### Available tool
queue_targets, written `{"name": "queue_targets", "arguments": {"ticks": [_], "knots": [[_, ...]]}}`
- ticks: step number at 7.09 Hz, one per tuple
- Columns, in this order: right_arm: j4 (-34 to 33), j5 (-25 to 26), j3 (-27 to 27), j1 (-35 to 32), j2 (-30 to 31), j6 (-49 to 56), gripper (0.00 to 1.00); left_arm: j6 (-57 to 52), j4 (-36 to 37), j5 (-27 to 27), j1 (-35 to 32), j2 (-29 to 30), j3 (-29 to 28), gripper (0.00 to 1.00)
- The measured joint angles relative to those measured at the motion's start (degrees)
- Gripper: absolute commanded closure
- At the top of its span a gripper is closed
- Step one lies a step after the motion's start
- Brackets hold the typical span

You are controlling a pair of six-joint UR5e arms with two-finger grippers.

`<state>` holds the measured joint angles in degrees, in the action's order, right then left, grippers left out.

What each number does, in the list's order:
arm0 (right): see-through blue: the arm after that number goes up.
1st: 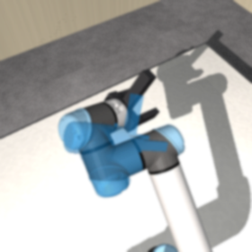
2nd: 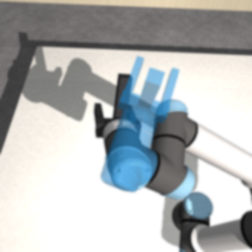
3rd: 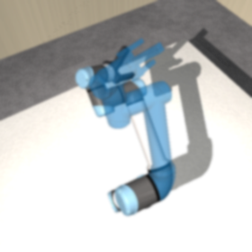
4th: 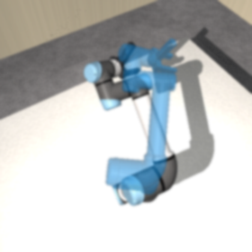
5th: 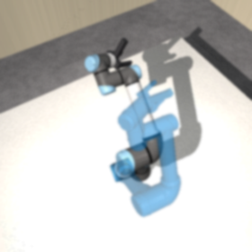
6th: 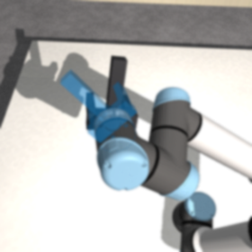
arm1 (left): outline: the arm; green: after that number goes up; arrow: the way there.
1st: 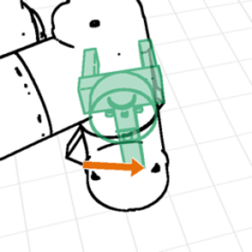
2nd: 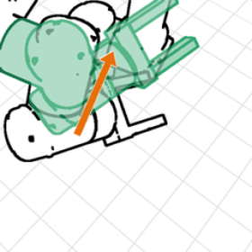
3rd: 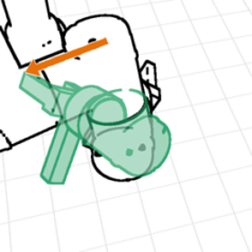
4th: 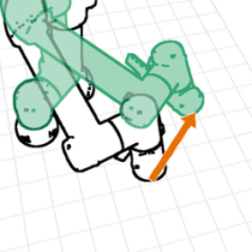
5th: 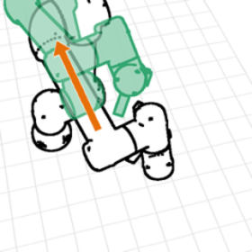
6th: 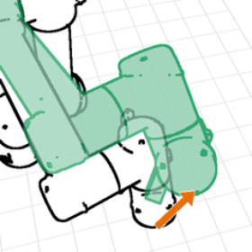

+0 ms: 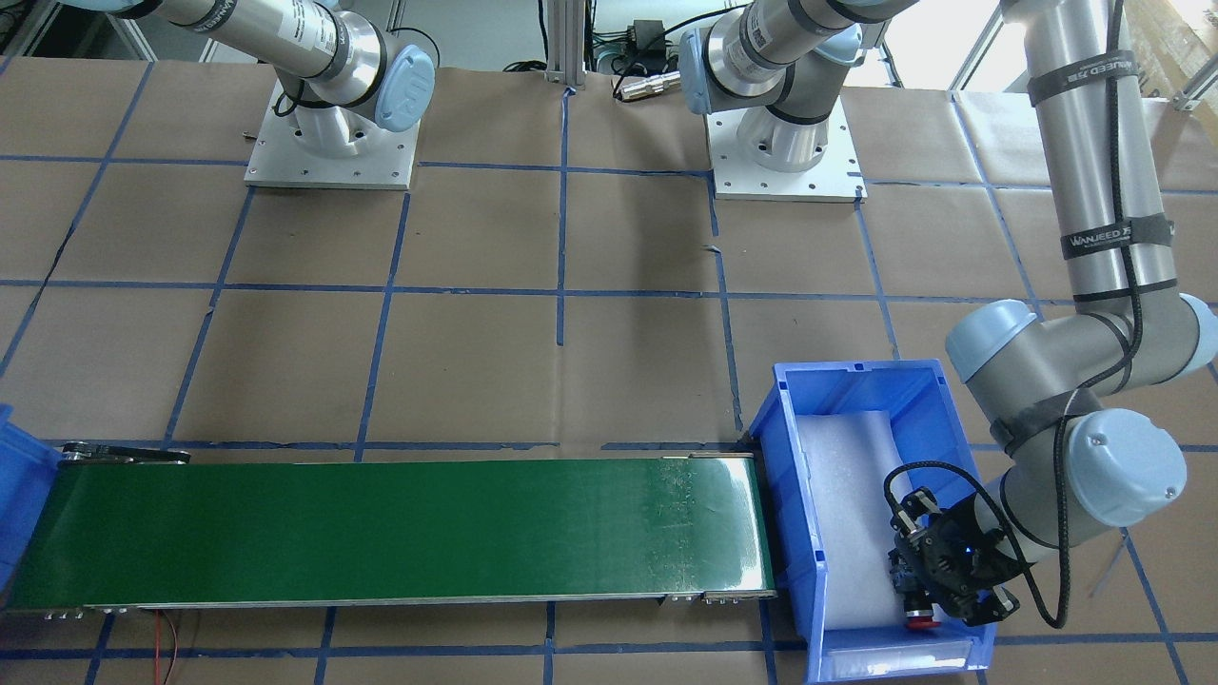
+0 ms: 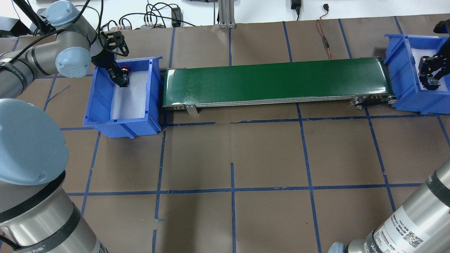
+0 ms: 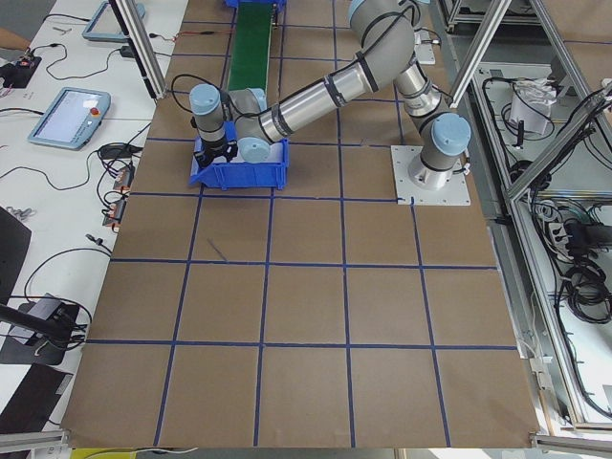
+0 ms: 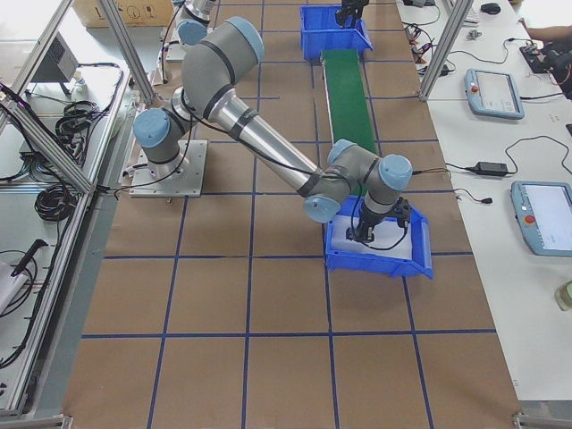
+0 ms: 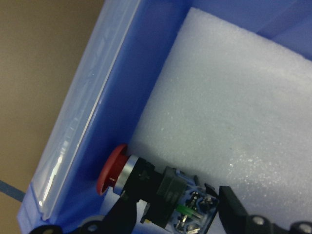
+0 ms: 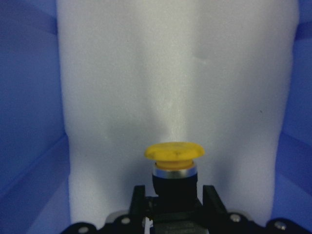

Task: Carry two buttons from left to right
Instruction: 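Lower the yellow button onto the foam and open the right gripper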

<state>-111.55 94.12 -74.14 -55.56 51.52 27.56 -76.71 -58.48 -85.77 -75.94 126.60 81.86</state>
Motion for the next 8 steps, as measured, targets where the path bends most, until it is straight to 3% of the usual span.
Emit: {"name": "queue_targets", "arguments": {"ticks": [1,5,6,7,8], "knots": [[0.27,-0.22,0.07,0.39,-0.03,0.54,0.59,0.04,0.02,-0.01,0.00,-0.33,-0.02,0.41],[0.65,-0.42,0.05,0.63,-0.01,0.91,0.48,0.01,-0.22,0.07,0.00,-2.60,0.31,0.40],[0.66,-0.42,0.05,0.62,0.02,0.91,0.48,0.01,-0.36,0.09,0.00,-3.28,0.76,0.13],[0.65,-0.42,0.05,0.59,0.05,0.91,0.48,0.04,-0.38,0.11,0.00,-3.42,1.24,0.00],[0.64,-0.42,0.04,0.56,0.06,0.91,0.43,0.06,-0.35,0.08,0.00,-3.11,1.54,0.00]]}}
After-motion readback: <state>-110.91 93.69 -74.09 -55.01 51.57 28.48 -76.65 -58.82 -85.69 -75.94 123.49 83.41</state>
